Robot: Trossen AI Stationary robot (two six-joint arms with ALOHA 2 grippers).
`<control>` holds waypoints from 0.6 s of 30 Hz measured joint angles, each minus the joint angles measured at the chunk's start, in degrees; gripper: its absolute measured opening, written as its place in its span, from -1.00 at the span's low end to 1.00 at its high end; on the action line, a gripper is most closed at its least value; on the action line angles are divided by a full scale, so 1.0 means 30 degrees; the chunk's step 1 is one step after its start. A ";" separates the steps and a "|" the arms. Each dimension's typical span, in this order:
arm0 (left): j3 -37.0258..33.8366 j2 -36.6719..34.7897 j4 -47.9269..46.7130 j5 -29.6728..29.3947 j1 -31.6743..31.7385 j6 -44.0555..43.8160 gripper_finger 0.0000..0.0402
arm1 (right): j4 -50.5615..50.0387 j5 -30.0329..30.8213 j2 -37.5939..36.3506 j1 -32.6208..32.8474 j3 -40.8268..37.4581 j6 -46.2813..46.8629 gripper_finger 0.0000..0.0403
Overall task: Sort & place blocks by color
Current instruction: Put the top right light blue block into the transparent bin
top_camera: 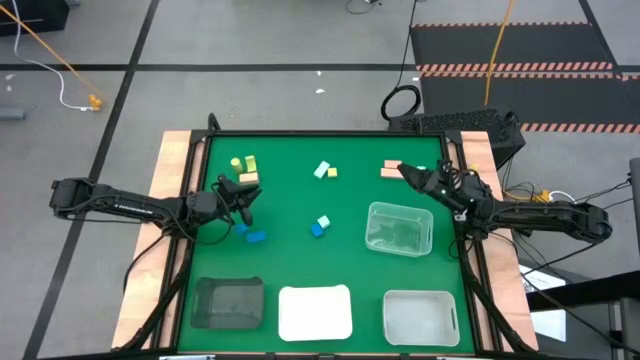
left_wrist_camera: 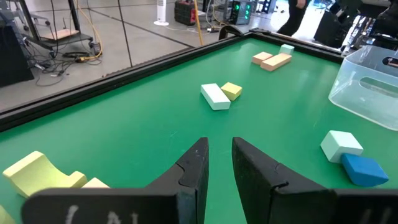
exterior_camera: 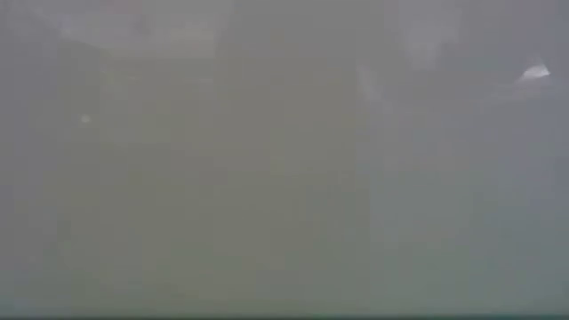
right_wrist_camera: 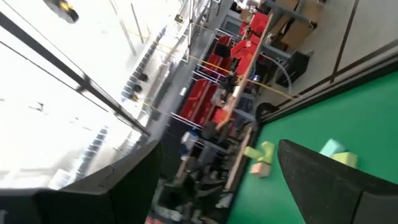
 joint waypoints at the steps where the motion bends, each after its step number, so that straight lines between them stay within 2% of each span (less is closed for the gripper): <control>1: -0.0002 0.0004 0.0000 0.0000 0.0000 0.0000 -0.64 | 0.0075 -0.0001 0.0000 -0.0003 0.0000 0.0053 0.54; 5: 0.0000 0.0004 0.0000 0.0000 0.0000 0.0000 -0.64 | -0.0101 0.0796 -0.0007 -0.0003 0.0000 -0.0033 0.54; 11: 0.0000 0.0000 0.0000 0.0000 0.0004 0.0000 -0.64 | 0.0452 0.4075 0.0000 -0.0025 0.0000 0.0811 0.54; 14: -0.0003 0.0004 -0.0006 0.0000 0.0003 0.0000 -0.64 | 0.1455 0.3903 -0.0005 -0.0066 0.0000 0.1472 0.54; 18: -0.0007 0.0002 0.0000 0.0000 0.0006 0.0000 -0.64 | 0.2756 0.3431 -0.0004 -0.0090 0.0150 0.0715 0.54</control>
